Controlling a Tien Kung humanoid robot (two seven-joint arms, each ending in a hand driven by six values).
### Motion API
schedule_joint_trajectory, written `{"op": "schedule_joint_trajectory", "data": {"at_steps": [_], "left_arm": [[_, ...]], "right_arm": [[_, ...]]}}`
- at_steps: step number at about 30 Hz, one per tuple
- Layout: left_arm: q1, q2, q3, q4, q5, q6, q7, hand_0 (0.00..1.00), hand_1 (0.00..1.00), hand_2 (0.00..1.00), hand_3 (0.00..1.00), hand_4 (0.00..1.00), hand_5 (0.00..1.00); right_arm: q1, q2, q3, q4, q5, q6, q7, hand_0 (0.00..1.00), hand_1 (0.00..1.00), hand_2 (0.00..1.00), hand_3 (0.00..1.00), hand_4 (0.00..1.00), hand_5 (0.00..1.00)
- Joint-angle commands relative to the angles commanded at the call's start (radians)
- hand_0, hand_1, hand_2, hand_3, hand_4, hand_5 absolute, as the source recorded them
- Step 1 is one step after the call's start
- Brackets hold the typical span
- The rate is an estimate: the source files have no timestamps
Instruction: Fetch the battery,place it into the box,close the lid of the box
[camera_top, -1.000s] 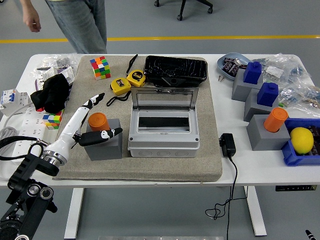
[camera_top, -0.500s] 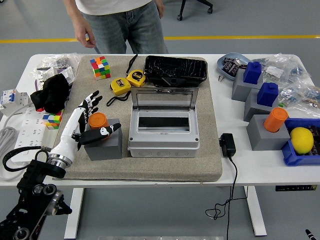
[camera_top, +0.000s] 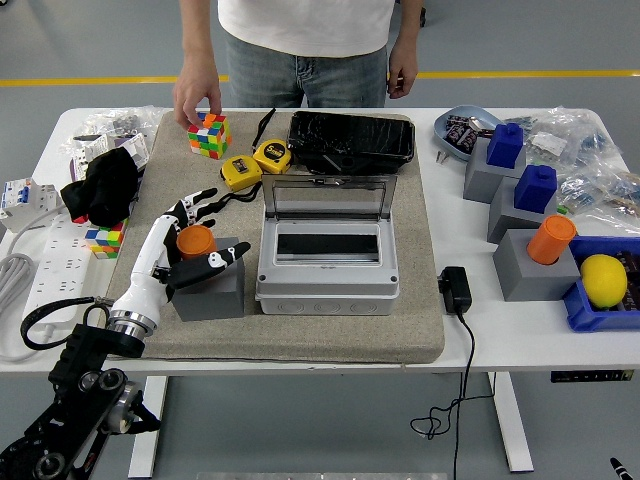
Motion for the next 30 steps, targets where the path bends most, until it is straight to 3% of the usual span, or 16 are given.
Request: {"op": "schedule_joint_trajectory", "data": {"at_steps": [2, 3, 20, 21, 26, 27, 30], "left_arm": [[-0.002, 0.000, 0.005, 0.001, -0.011, 0.003, -0.001, 0.726, 0.820, 0.707, 0.770, 0.998, 0.060], [-0.004, 0.000, 0.007, 0.002, -0.014, 0.004, -0.002, 0.679, 0.780, 0.686, 0.753, 0.998, 0.054], [-0.010, 0.006, 0.042, 0.015, -0.037, 0.009, 0.002, 0.620, 0.709, 0.616, 0.685, 0.998, 0.028], [-0.010, 0.006, 0.043, 0.014, -0.035, 0.010, 0.003, 0.492, 0.603, 0.494, 0.590, 0.998, 0.002], [-0.010, 0.007, 0.048, 0.013, -0.022, 0.020, 0.008, 0.492, 0.603, 0.494, 0.590, 0.998, 0.002], [-0.010, 0.007, 0.050, 0.011, -0.016, 0.024, 0.010, 0.363, 0.435, 0.378, 0.419, 0.998, 0.002], [-0.011, 0.008, 0.054, 0.008, -0.006, 0.037, 0.013, 0.363, 0.435, 0.378, 0.419, 0.998, 0.002]], "right_arm": [[0.000, 0.000, -0.002, -0.001, 0.001, -0.001, 0.001, 0.764, 0.734, 0.735, 0.763, 0.998, 0.998], [0.000, 0.000, -0.002, -0.001, 0.002, -0.001, 0.001, 0.764, 0.733, 0.734, 0.762, 0.998, 0.998], [0.000, -0.003, -0.007, -0.001, 0.002, -0.002, 0.003, 0.763, 0.736, 0.735, 0.762, 0.998, 0.998], [0.000, -0.002, -0.007, -0.001, 0.002, -0.002, 0.003, 0.763, 0.737, 0.735, 0.762, 0.998, 0.998], [-0.001, -0.002, -0.008, -0.001, 0.003, -0.001, 0.003, 0.763, 0.737, 0.735, 0.762, 0.998, 0.998], [-0.001, -0.003, -0.009, -0.001, 0.004, -0.001, 0.004, 0.763, 0.737, 0.735, 0.762, 0.998, 0.998], [-0.002, -0.003, -0.010, -0.001, 0.005, -0.001, 0.004, 0.763, 0.737, 0.735, 0.762, 0.998, 0.998]]}}
